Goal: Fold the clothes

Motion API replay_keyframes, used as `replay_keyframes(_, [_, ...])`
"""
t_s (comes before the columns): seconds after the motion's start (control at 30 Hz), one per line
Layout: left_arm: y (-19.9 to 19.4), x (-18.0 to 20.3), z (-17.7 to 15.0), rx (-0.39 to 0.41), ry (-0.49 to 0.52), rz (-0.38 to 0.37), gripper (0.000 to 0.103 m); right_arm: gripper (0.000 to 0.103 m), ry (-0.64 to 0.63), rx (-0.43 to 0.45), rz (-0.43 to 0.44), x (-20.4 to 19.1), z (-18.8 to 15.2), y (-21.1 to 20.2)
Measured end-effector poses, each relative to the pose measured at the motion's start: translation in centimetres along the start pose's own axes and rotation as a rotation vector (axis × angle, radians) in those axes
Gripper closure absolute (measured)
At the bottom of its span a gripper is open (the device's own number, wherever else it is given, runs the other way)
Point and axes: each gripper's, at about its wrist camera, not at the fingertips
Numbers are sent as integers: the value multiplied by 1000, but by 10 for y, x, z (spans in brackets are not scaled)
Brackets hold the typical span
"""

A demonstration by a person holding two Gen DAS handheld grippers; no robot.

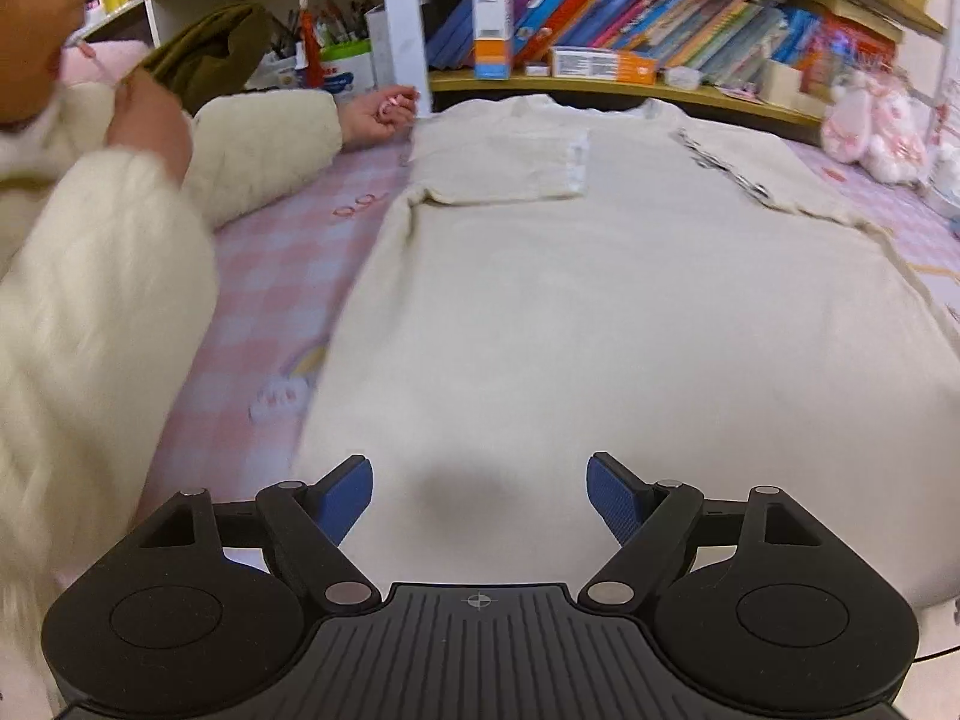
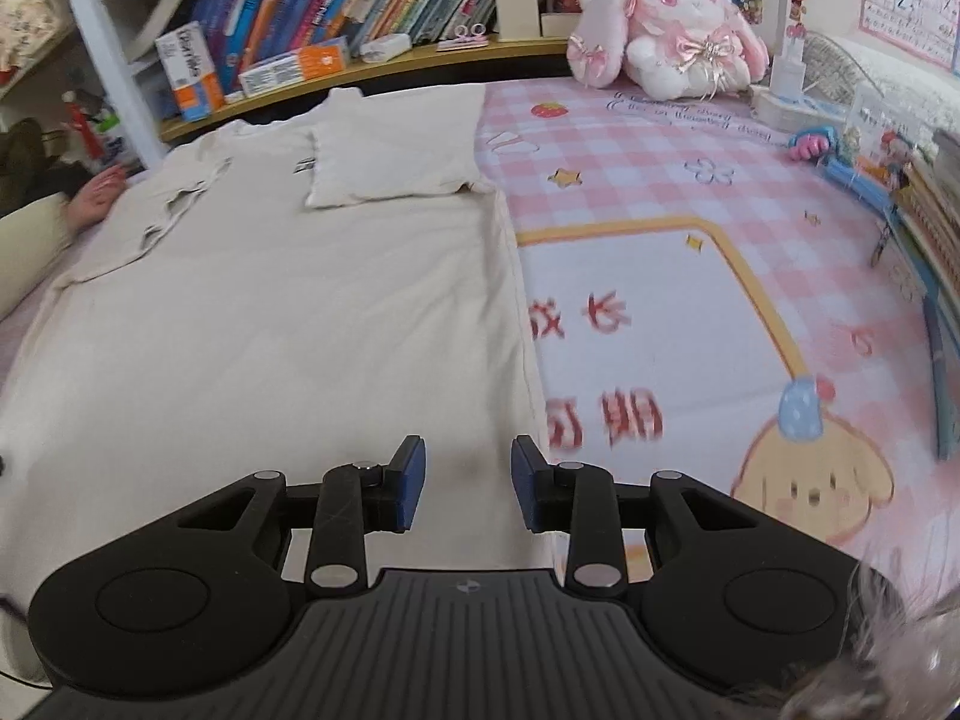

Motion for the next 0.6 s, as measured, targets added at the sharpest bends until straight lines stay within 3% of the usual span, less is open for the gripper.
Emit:
replay_keyframes(0.3, [-50,31,-66,-64,-8,26,22,67,-38,-27,71,13,-69,-47])
replay_keyframes(0.6, [-72,30,-93,-116,-37,21,22,61,-40,-84,56,36,-116,-70])
Point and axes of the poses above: each gripper's, at about its wrist camera, not at the fingertips, and y roughly the way its jaws point, x to its right, z to its top
